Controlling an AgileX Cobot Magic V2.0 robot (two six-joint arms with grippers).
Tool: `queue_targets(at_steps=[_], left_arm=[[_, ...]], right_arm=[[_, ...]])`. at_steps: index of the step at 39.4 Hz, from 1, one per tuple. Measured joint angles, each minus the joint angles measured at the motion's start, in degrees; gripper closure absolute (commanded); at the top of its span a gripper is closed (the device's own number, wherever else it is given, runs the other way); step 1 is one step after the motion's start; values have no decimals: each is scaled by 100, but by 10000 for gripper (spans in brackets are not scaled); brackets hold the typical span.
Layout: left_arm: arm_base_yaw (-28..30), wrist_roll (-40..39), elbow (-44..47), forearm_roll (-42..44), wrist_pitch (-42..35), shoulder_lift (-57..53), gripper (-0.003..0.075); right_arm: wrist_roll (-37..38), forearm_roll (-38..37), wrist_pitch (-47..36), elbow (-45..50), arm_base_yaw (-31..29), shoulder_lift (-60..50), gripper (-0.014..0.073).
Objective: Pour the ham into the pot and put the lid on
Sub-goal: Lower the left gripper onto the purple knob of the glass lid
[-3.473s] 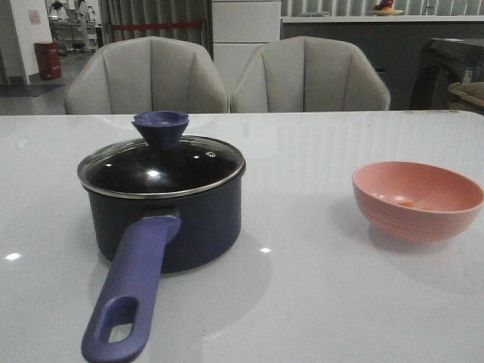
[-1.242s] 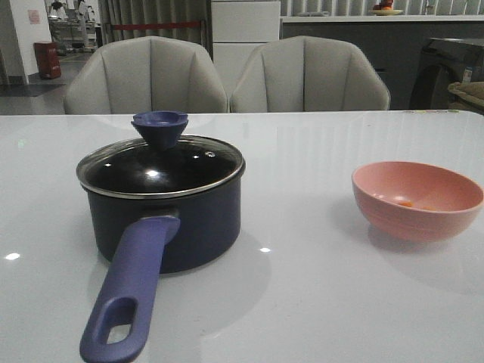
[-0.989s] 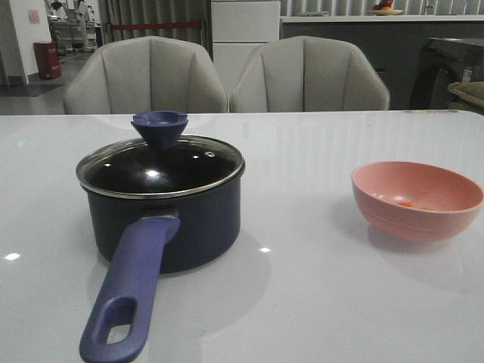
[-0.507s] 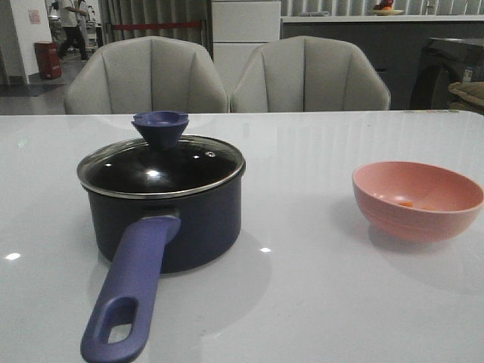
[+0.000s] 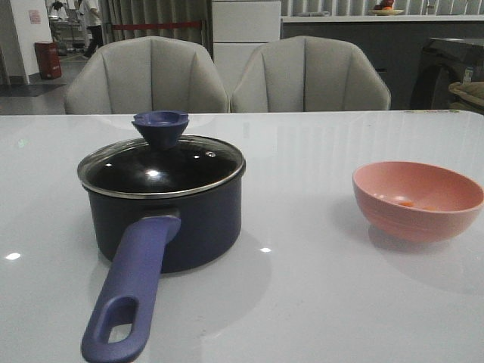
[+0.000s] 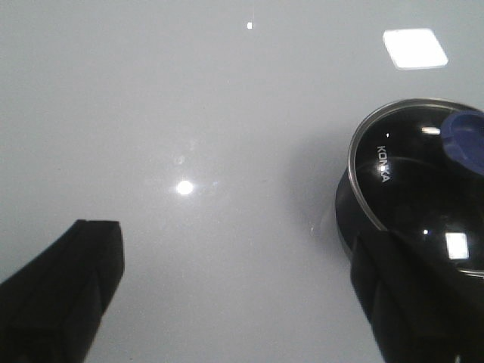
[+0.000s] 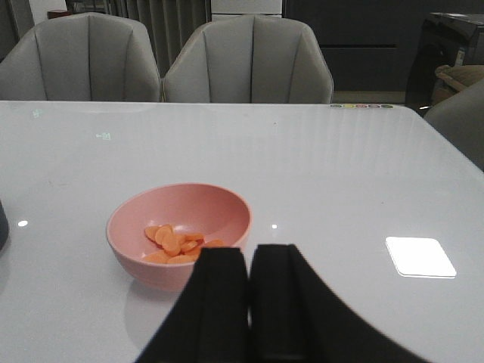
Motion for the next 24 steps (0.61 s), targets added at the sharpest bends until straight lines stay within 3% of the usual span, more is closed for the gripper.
queue_targets(at_steps=[6, 24], left_arm=[[-191, 9, -786, -66, 544, 915, 56], [-1649, 22, -3187, -107, 1804, 3294, 54]], right_arm=[[0, 0, 0, 0, 0, 0, 435], [0, 0, 0, 0, 0, 0, 435]])
